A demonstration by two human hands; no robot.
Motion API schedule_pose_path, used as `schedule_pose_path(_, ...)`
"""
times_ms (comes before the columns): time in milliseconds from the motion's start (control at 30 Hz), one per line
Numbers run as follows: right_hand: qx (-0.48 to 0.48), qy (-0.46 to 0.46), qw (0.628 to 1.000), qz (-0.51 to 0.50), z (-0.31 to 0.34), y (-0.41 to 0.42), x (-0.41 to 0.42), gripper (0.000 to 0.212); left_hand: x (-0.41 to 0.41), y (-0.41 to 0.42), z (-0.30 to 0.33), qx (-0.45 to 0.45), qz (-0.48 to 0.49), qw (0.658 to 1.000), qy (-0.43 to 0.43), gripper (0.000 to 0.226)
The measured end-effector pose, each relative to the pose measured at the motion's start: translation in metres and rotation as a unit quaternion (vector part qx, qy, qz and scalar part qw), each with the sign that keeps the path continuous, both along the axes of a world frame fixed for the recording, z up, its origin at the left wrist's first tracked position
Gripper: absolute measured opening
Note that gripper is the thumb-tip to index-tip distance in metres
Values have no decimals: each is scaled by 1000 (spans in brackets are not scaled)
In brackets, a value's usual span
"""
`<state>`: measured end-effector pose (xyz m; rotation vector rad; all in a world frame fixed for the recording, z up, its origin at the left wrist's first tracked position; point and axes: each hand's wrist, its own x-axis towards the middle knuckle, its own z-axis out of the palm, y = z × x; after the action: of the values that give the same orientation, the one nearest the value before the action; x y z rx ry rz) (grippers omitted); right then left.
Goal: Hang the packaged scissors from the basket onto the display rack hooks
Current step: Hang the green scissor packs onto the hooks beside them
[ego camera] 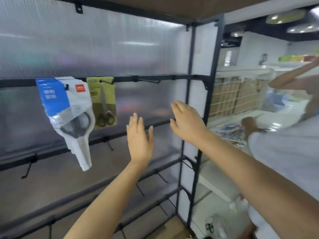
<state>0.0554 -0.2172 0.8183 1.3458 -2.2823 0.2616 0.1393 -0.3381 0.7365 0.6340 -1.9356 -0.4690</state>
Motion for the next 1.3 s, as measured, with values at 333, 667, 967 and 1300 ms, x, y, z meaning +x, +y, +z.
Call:
schedule_pose_path(333, -74, -127, 971, -191, -104, 205, 12, 46, -41, 189, -69, -10, -284, 944, -165, 41)
schedule_pose_path(667, -42, -302, 872, -384, -280, 329, 58, 41, -32, 292, -229, -27, -413, 848, -331, 39)
schedule_pose_path(967, 20, -488, 746, -452, -444, 320, 81, 44, -26, 259, -371, -36, -455, 694, -557, 44)
schedule_pose_path(1300, 84, -591, 641, -482, -614, 292, 79, 46, -53, 214, -536, -101, -442, 575, -681, 43)
